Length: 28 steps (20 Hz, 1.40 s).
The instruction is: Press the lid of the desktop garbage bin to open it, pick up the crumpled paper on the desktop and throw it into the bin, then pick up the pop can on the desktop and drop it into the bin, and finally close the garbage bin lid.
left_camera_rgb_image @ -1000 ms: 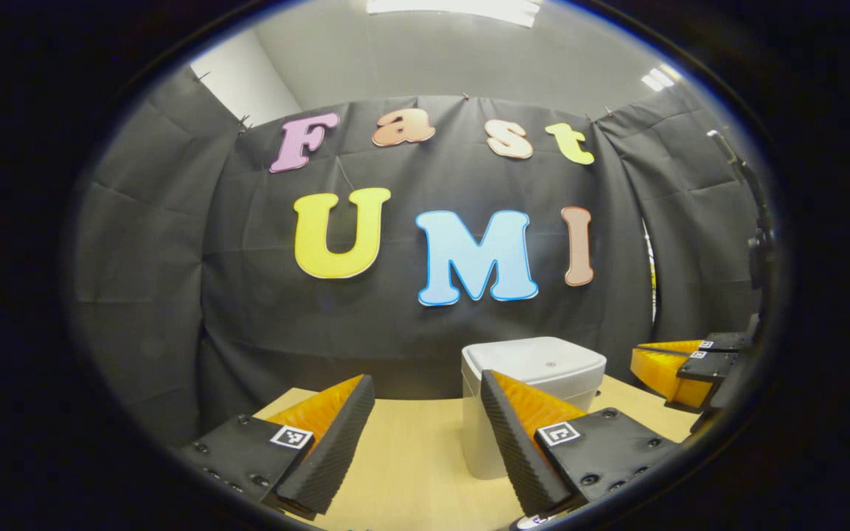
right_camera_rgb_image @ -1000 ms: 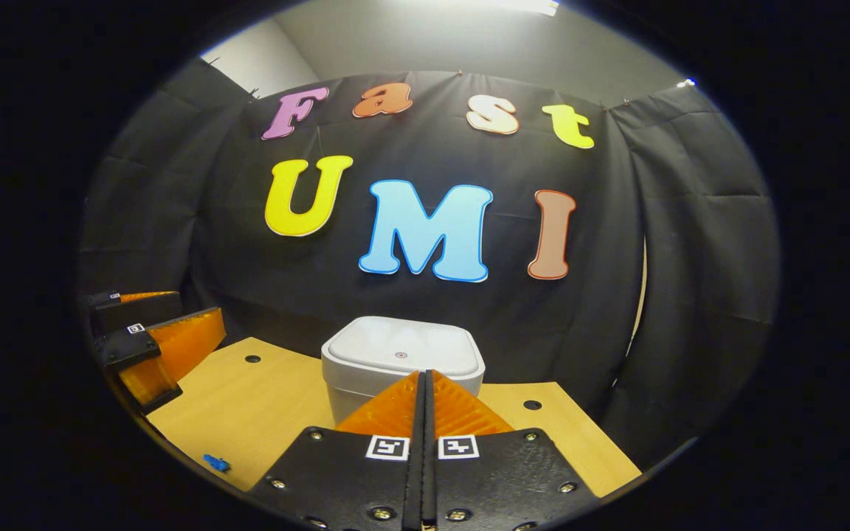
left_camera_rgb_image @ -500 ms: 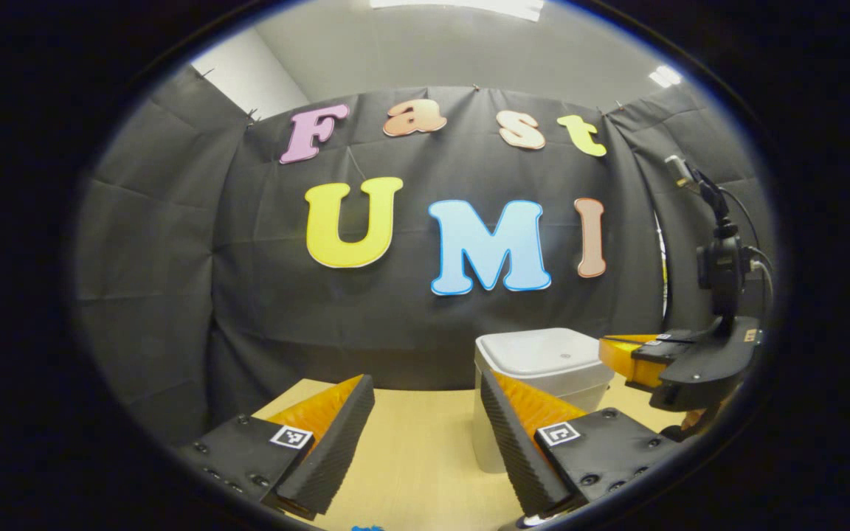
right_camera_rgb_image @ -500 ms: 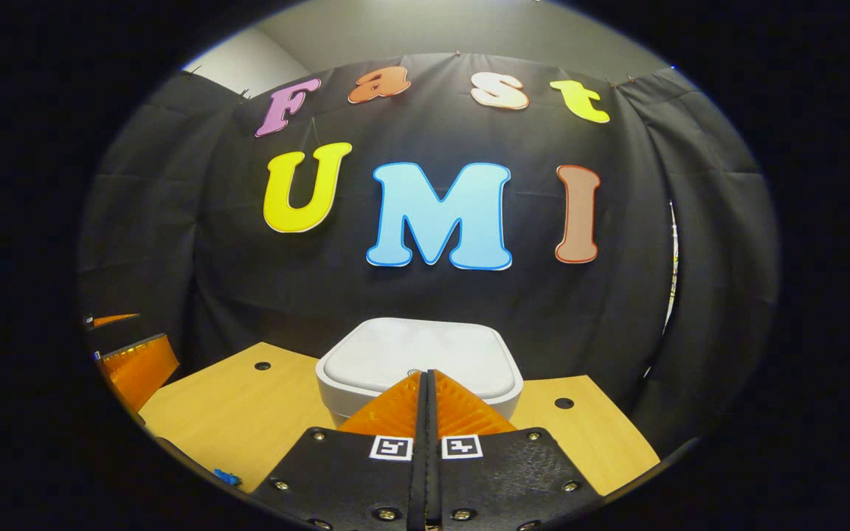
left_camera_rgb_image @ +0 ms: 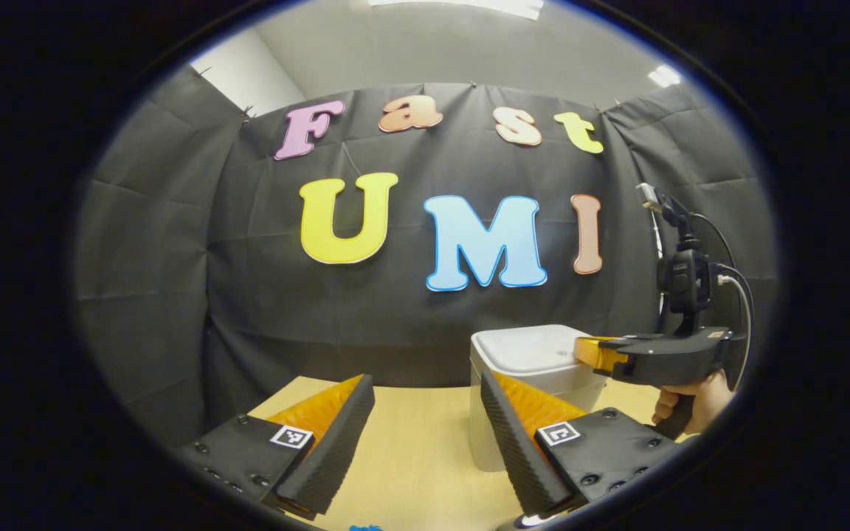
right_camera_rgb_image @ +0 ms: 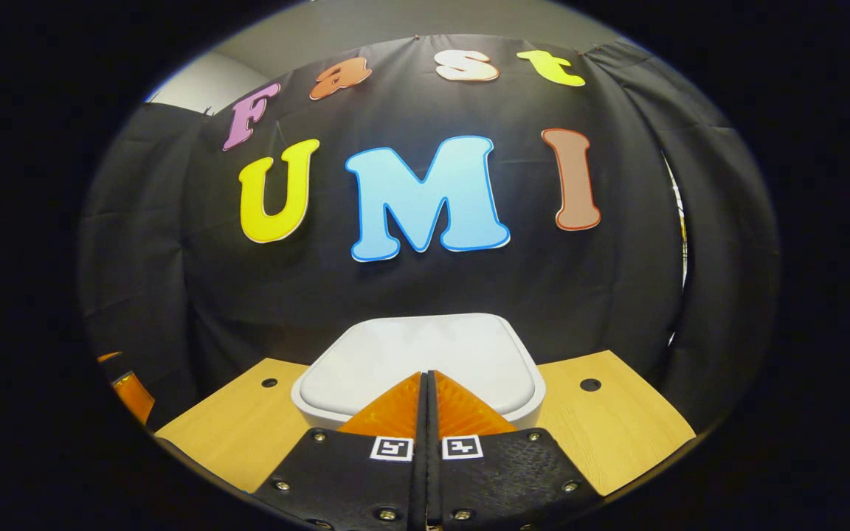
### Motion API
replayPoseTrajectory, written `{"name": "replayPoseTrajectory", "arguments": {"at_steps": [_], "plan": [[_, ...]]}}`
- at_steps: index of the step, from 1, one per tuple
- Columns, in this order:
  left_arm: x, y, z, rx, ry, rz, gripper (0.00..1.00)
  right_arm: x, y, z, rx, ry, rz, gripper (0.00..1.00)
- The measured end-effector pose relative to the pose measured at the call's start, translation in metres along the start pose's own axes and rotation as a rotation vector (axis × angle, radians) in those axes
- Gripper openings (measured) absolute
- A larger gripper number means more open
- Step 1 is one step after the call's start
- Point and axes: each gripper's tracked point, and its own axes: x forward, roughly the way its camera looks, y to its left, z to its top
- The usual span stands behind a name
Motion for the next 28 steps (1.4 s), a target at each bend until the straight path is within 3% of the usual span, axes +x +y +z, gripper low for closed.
{"name": "replayPoseTrajectory", "arguments": {"at_steps": [6, 12, 17, 23, 28], "plan": [[0.005, -0.005, -0.008, -0.022, 0.015, -0.009, 0.95, 0.005, -0.001, -0.004, -0.034, 0.010, 0.039, 0.01], [0.008, 0.003, -0.013, -0.034, 0.019, 0.011, 0.95, 0.004, 0.000, 0.005, -0.147, -0.037, -0.003, 0.00], [0.005, 0.018, -0.017, -0.045, 0.019, 0.041, 0.95, -0.005, 0.000, 0.018, -0.039, -0.058, 0.009, 0.00], [-0.003, 0.028, -0.022, -0.066, 0.031, 0.063, 0.95, -0.022, 0.001, 0.042, -0.045, -0.129, -0.002, 0.00], [-0.009, 0.030, -0.027, -0.077, 0.038, 0.064, 0.95, -0.035, 0.002, 0.040, -0.050, -0.125, 0.000, 0.00]]}}
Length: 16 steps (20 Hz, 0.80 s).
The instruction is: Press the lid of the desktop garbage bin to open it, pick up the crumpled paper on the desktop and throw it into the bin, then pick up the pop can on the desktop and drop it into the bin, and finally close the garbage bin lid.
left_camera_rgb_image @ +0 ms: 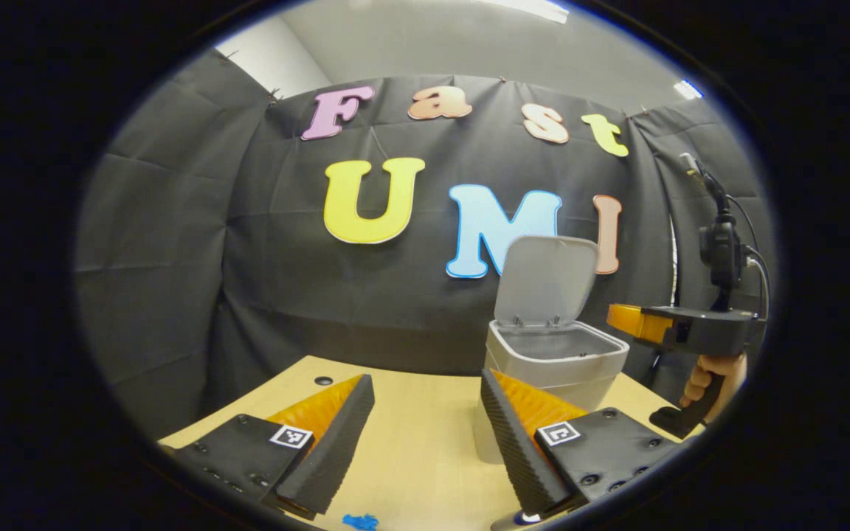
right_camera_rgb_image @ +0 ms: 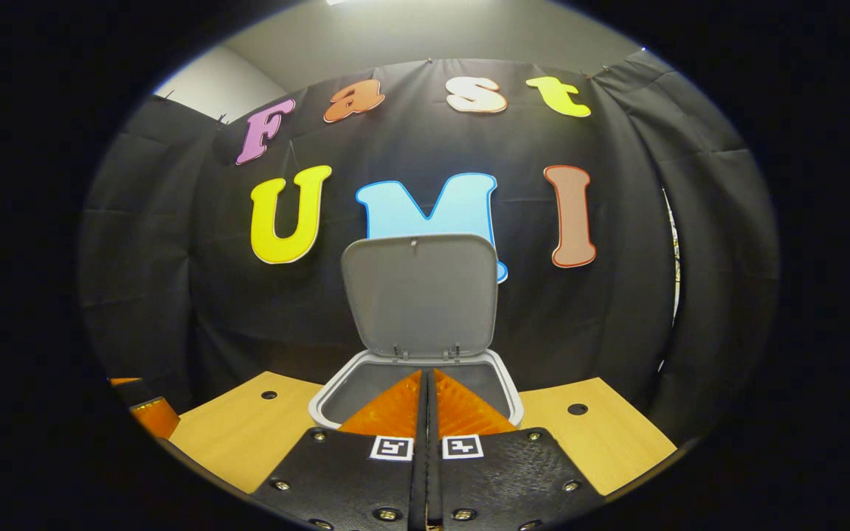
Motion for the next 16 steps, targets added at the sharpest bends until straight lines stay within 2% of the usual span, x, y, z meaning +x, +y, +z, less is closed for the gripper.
{"name": "replayPoseTrajectory", "arguments": {"at_steps": [8, 13, 14, 16], "plan": [[-0.006, 0.012, -0.023, -0.005, 0.043, 0.012, 0.96, -0.031, -0.012, -0.004, -0.052, -0.018, -0.042, 0.00], [-0.008, 0.028, -0.044, 0.021, 0.083, 0.021, 0.95, -0.053, -0.014, -0.006, -0.042, -0.034, -0.049, 0.01], [-0.008, 0.031, -0.046, 0.027, 0.086, 0.025, 0.95, -0.057, -0.014, -0.007, -0.039, -0.036, -0.052, 0.07], [-0.010, 0.035, -0.055, 0.037, 0.100, 0.019, 0.95, -0.065, -0.014, -0.008, -0.039, -0.044, -0.055, 0.11]]}}
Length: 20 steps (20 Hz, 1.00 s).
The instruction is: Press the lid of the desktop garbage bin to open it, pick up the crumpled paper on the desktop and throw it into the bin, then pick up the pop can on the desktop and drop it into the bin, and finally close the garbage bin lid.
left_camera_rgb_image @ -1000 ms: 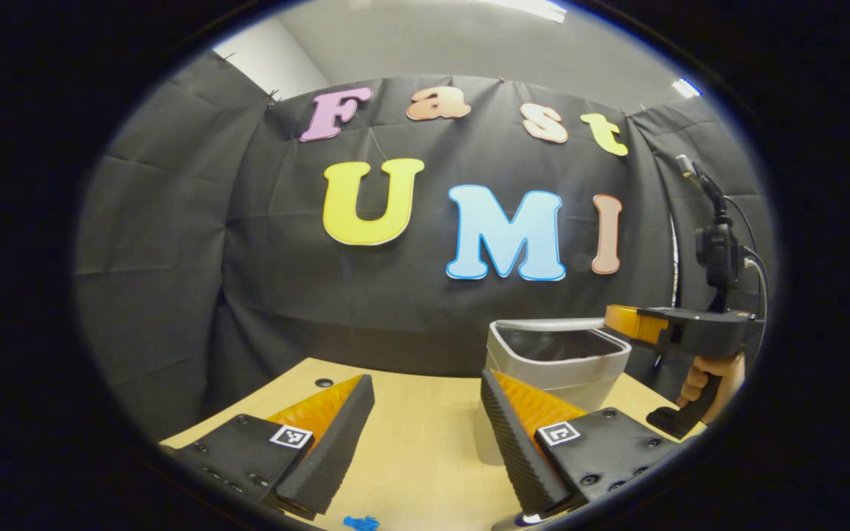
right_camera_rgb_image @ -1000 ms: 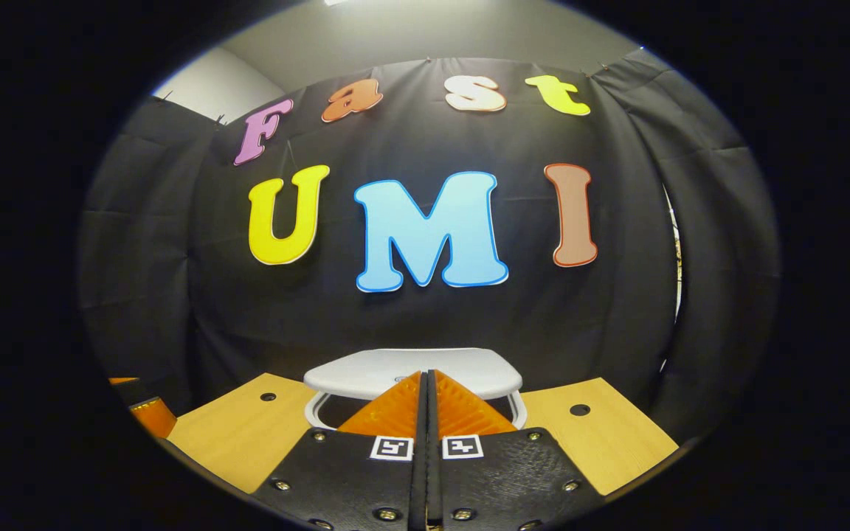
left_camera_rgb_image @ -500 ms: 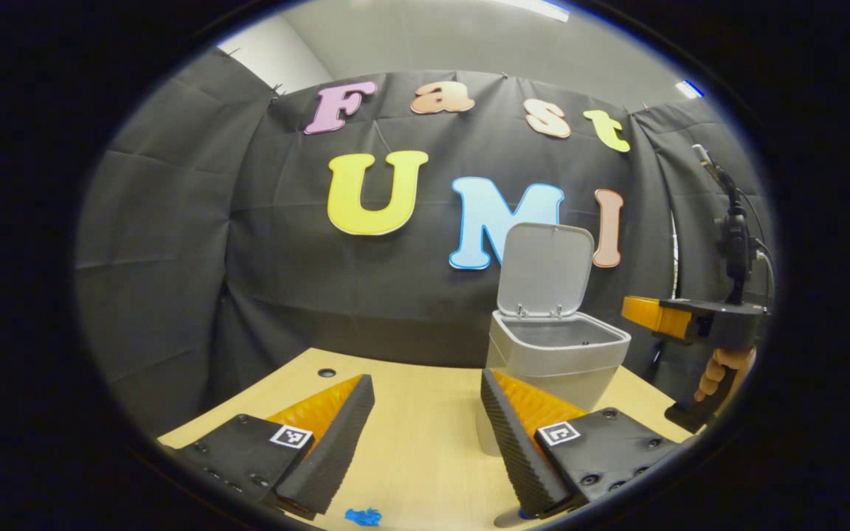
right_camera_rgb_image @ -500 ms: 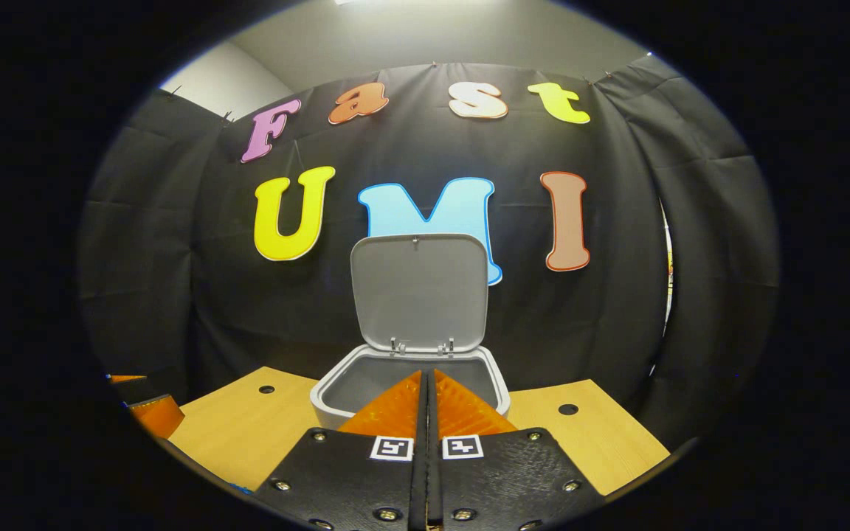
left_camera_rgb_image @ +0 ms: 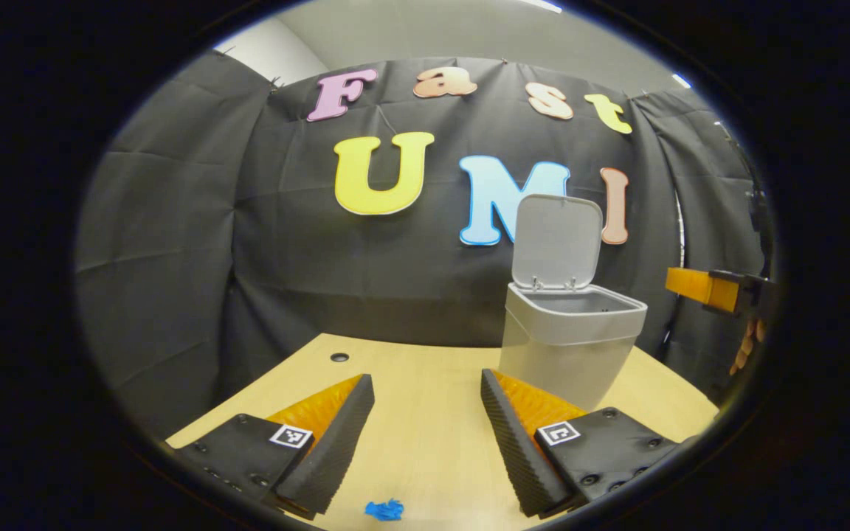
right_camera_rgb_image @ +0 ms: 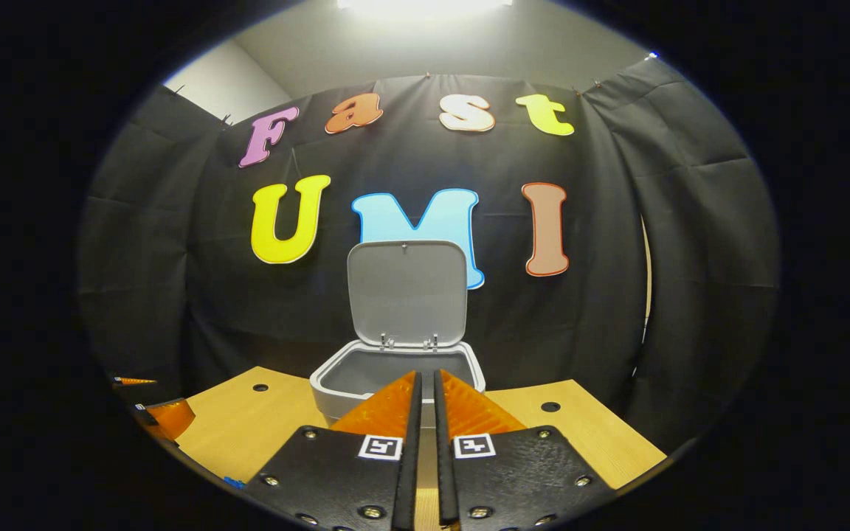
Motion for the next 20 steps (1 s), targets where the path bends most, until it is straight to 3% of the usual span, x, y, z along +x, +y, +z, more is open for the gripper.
{"name": "replayPoseTrajectory", "arguments": {"at_steps": [4, 7, 8, 9, 10, 13, 15, 20], "plan": [[0.000, 0.007, -0.035, -0.019, 0.077, -0.009, 0.95, -0.016, -0.003, -0.003, -0.035, 0.000, -0.009, 0.33], [-0.002, 0.015, -0.054, -0.036, 0.116, -0.008, 0.95, -0.028, 0.002, -0.005, -0.053, 0.003, -0.012, 0.39], [-0.002, 0.016, -0.061, -0.045, 0.130, -0.011, 0.95, -0.033, 0.005, -0.008, -0.055, 0.007, -0.003, 0.52], [-0.002, 0.017, -0.069, -0.054, 0.144, -0.016, 0.95, -0.036, 0.009, -0.011, -0.063, 0.015, 0.007, 0.54], [-0.003, 0.017, -0.077, -0.062, 0.160, -0.024, 0.95, -0.039, 0.012, -0.014, -0.075, 0.021, 0.014, 0.63], [-0.005, 0.017, -0.105, -0.051, 0.215, -0.032, 0.95, -0.047, 0.015, -0.021, -0.105, 0.035, 0.022, 0.69], [-0.008, 0.017, -0.123, -0.061, 0.251, -0.033, 0.95, -0.052, 0.020, -0.024, -0.099, 0.044, 0.031, 0.91], [-0.012, 0.014, -0.163, -0.061, 0.330, -0.031, 0.95, -0.060, 0.024, -0.029, -0.093, 0.059, 0.026, 0.94]]}}
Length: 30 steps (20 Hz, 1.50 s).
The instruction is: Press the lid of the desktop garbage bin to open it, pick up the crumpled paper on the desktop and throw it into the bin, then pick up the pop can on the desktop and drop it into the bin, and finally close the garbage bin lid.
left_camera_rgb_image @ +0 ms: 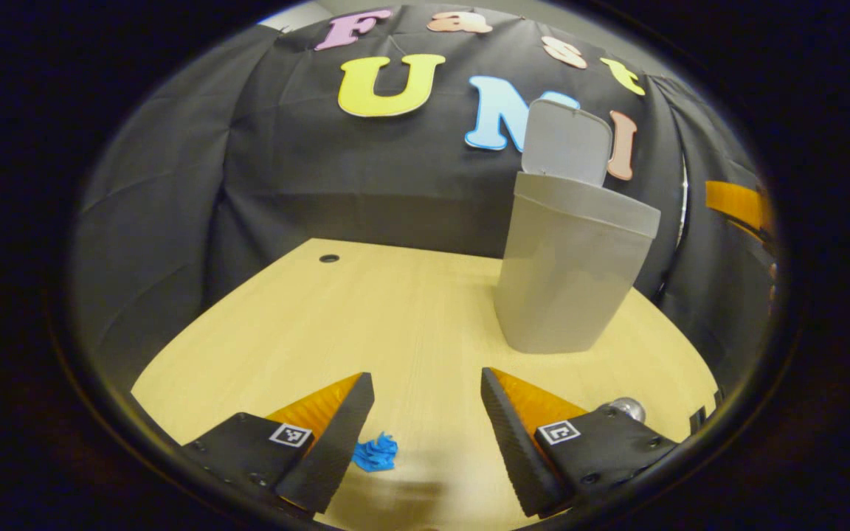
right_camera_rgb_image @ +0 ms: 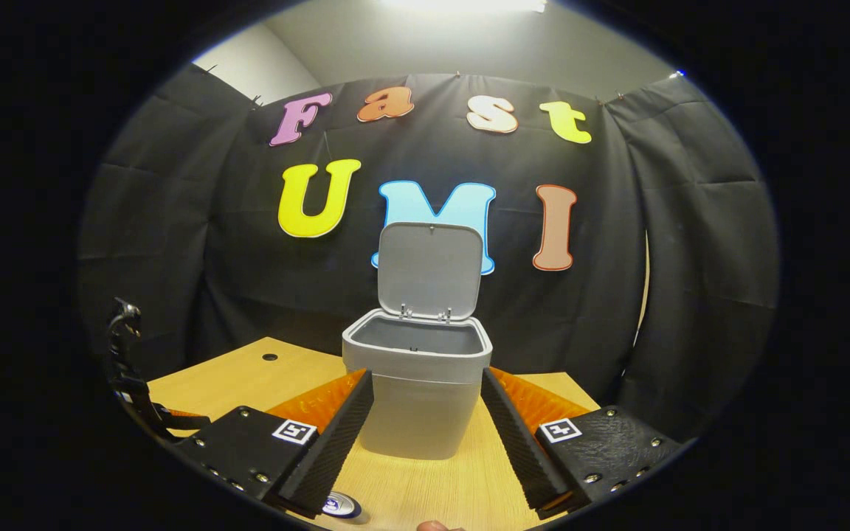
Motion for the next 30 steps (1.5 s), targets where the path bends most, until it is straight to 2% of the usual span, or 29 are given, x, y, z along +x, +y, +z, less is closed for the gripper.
{"name": "replayPoseTrajectory", "arguments": {"at_steps": [6, 14, 22, 23, 25, 27, 30], "plan": [[0.010, 0.000, -0.054, 0.067, 0.124, -0.020, 0.96, -0.008, 0.000, -0.017, 0.019, 0.067, -0.007, 0.94], [0.026, 0.018, -0.086, 0.115, 0.174, 0.036, 0.96, -0.020, -0.002, -0.028, 0.032, 0.106, -0.024, 0.94], [0.031, 0.031, -0.114, 0.020, 0.260, 0.060, 0.95, -0.019, -0.010, -0.028, 0.042, 0.100, -0.048, 0.94], [0.031, 0.034, -0.114, 0.018, 0.256, 0.071, 0.94, -0.019, -0.010, -0.029, 0.044, 0.104, -0.050, 0.94], [0.032, 0.038, -0.114, 0.015, 0.253, 0.079, 0.80, -0.017, -0.009, -0.031, 0.049, 0.112, -0.047, 0.94], [0.033, 0.040, -0.113, 0.014, 0.241, 0.078, 0.74, -0.017, -0.008, -0.031, 0.049, 0.112, -0.042, 0.94], [0.035, 0.040, -0.111, 0.006, 0.225, 0.075, 0.73, -0.017, -0.004, -0.032, 0.043, 0.114, -0.033, 0.94]]}}
